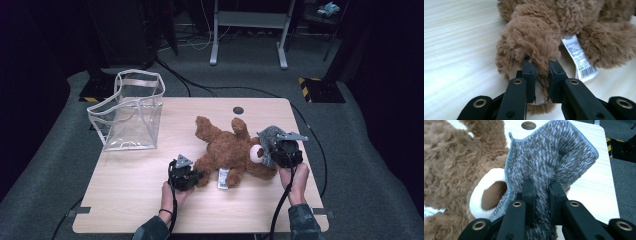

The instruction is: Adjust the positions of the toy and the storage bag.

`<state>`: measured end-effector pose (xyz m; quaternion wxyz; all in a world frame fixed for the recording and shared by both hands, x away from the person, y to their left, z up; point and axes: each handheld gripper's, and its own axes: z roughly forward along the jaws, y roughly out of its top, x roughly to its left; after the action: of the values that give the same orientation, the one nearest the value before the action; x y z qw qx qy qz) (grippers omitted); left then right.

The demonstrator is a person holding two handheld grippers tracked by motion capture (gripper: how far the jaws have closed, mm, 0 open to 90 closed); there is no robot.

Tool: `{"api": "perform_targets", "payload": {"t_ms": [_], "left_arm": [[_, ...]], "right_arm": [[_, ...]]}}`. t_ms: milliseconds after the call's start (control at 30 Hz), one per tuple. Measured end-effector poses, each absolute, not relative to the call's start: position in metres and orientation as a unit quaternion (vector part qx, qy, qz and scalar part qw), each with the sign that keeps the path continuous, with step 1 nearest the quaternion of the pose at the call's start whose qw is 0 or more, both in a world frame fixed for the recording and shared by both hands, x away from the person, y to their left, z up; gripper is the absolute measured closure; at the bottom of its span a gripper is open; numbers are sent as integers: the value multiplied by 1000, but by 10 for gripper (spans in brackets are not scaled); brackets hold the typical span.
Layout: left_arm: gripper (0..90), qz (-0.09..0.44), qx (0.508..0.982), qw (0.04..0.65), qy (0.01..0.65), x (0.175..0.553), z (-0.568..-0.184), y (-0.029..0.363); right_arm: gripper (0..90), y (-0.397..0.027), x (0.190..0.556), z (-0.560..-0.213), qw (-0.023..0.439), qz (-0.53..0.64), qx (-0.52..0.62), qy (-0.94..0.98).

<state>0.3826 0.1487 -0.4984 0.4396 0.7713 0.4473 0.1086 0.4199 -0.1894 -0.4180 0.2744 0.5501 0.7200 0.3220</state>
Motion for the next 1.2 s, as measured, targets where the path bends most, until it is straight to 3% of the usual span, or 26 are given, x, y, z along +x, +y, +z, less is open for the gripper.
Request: {"api": "perform_targets", "payload": {"t_ms": [67, 167, 233, 267, 433, 533, 700, 867, 1000, 1200], "left_arm": [[764, 122, 770, 440, 445, 379, -498, 150], [531, 142, 760, 442, 456, 381, -495, 155], [423, 150, 759, 437, 458, 387, -494, 157], [430, 150, 762, 435, 455, 389, -495, 158], [667, 132, 761, 446, 453, 391, -506, 157], [727, 131, 760, 451, 449, 390, -508, 159], [749, 127, 761, 456, 443, 387, -509, 159], [758, 140, 758, 456, 445, 384, -514, 159], [758, 141, 760, 456, 441, 384, -518, 162], [759, 148, 760, 458, 437, 384, -524, 161]], "right_arm": [[788, -190, 419, -417, 274, 320, 547, 724], [787, -188, 417, -415, 273, 318, 544, 726], [787, -187, 416, -412, 274, 320, 541, 727], [787, -186, 415, -409, 275, 320, 538, 730], [787, -169, 408, -389, 284, 344, 509, 737], [787, -149, 408, -379, 264, 370, 485, 747], [786, -104, 417, -374, 228, 401, 443, 769], [788, -64, 439, -397, 212, 359, 431, 800], [790, -67, 445, -406, 228, 330, 453, 796], [788, -61, 445, -389, 237, 337, 444, 796]]}}
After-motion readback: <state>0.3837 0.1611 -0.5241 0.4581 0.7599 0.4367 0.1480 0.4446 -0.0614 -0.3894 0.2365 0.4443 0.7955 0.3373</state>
